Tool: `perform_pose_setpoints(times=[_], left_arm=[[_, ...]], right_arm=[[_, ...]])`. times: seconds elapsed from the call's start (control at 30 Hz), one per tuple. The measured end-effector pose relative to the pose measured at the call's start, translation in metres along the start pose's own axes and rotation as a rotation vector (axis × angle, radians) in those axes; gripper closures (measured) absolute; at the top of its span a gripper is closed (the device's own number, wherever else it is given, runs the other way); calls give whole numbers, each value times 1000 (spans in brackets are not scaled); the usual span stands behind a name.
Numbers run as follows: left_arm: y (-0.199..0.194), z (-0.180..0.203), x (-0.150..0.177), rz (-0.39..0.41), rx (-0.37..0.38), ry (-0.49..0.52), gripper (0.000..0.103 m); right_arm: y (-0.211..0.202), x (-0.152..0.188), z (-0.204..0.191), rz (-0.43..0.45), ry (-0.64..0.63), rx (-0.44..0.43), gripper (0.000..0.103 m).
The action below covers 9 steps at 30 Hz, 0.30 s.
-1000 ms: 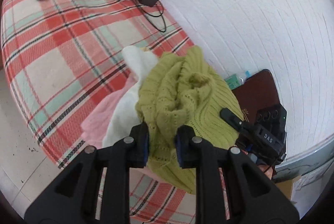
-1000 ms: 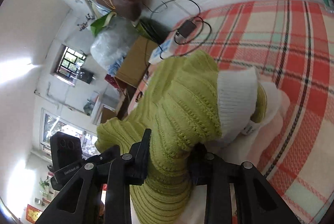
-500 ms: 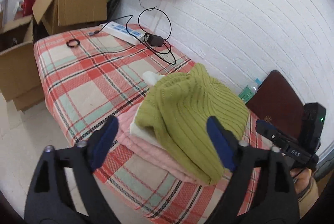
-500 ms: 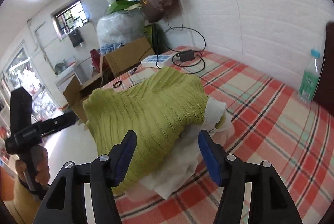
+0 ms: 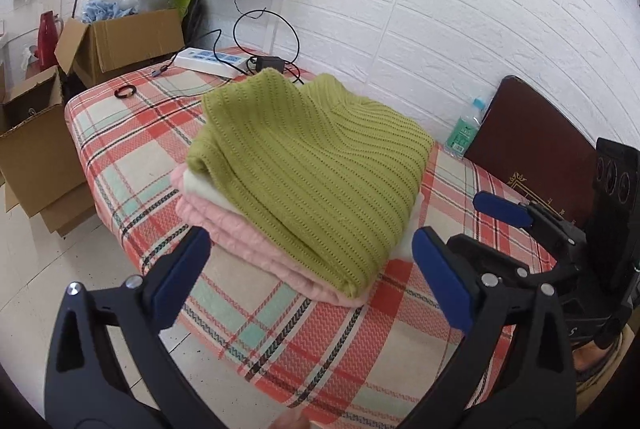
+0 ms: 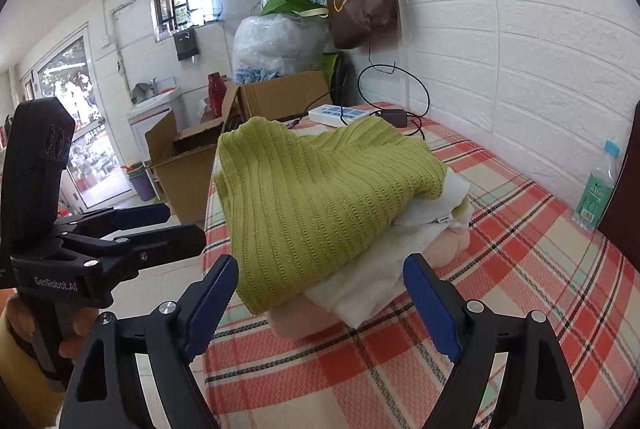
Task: Fold clothes
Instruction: 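Lower the folded sweater onto the pink stack and open both grippers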
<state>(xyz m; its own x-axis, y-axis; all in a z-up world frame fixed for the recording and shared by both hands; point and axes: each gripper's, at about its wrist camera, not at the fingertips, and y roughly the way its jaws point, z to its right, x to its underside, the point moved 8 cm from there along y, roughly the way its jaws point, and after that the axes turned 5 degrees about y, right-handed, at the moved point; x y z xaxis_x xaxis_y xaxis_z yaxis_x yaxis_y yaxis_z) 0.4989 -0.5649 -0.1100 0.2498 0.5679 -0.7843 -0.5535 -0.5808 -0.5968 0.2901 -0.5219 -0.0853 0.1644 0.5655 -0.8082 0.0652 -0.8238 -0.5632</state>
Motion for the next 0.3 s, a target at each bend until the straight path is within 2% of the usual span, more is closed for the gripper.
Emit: perform_pose_setpoints(times=[0.23,0.3], left_arm=[[-8,15,-2,16,-5,44,2],[-7,14,-1,1,-11,27,2]], right_arm=[[0,2,4,-17,24,6,16],[-1,2,5,-17,24,11,16]])
